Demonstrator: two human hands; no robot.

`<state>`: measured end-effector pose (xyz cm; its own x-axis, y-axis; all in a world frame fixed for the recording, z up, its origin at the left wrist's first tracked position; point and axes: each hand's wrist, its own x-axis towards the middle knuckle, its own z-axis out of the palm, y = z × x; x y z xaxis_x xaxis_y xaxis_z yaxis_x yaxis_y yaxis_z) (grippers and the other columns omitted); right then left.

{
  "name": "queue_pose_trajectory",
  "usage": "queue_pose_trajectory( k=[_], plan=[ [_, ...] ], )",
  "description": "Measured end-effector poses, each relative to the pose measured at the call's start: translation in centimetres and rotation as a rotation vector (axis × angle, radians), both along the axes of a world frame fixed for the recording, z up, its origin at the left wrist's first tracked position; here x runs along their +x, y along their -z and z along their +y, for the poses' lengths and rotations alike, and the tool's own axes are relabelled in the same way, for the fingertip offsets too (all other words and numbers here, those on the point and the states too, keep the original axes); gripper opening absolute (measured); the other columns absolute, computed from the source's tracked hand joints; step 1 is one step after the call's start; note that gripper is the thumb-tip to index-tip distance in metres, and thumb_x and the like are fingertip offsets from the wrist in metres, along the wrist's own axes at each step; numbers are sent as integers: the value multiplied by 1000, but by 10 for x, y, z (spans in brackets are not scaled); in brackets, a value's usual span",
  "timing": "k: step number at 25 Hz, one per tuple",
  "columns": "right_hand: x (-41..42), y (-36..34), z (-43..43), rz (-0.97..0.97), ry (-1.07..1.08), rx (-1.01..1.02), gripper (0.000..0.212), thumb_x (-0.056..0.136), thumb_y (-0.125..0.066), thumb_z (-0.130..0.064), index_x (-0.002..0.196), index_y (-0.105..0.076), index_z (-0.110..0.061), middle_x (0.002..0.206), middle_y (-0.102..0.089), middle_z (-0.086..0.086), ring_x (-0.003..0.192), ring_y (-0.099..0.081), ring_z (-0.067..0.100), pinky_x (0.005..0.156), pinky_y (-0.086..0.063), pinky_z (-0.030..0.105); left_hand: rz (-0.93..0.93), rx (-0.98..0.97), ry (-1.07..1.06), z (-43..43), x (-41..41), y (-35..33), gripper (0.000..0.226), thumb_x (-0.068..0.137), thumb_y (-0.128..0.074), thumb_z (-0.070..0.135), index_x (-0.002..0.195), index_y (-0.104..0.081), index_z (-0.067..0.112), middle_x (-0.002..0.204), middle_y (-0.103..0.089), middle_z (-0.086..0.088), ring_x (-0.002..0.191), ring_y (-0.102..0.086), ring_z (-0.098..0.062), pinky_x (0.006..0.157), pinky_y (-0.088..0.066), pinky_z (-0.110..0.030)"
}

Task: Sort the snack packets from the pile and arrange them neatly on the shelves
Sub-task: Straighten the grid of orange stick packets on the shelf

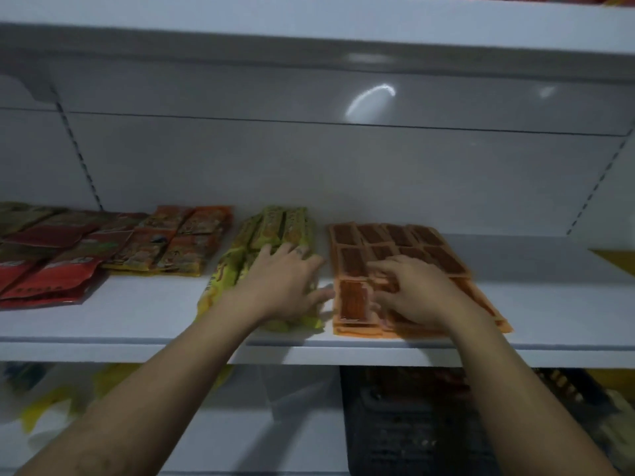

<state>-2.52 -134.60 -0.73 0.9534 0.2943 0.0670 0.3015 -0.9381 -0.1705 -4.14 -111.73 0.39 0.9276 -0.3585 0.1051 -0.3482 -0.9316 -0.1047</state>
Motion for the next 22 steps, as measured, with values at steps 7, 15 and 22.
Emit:
queue_pose_trajectory(
  k=[7, 15, 22],
  plan=[
    [85, 10, -98, 35, 41, -26, 41, 90, -58, -47, 128, -60, -33, 139, -52, 10, 123, -52, 30, 99, -46, 38, 144, -77, -280, -86, 77, 22, 53, 97, -42, 54, 138, -48, 21, 131, -60, -11, 120, -57, -31, 92, -47, -36],
    [114, 20, -73, 50, -302, -115, 56, 92, -47, -60, 143, -45, -36, 151, -42, -1, 136, -41, 25, 111, -35, 38, 261, -172, -392, -111, 115, 37, 45, 98, -53, 37, 138, -51, 17, 134, -57, -11, 118, -56, -27, 85, -44, -27],
    [117, 18, -77, 36, -301, -70, 45, 93, -50, -52, 134, -53, -32, 138, -55, 1, 124, -52, 26, 99, -44, 36, 99, -221, -420, -119, 101, 32, 46, 98, -46, 41, 138, -47, 18, 130, -59, -13, 115, -57, -30, 86, -47, -32]
  ],
)
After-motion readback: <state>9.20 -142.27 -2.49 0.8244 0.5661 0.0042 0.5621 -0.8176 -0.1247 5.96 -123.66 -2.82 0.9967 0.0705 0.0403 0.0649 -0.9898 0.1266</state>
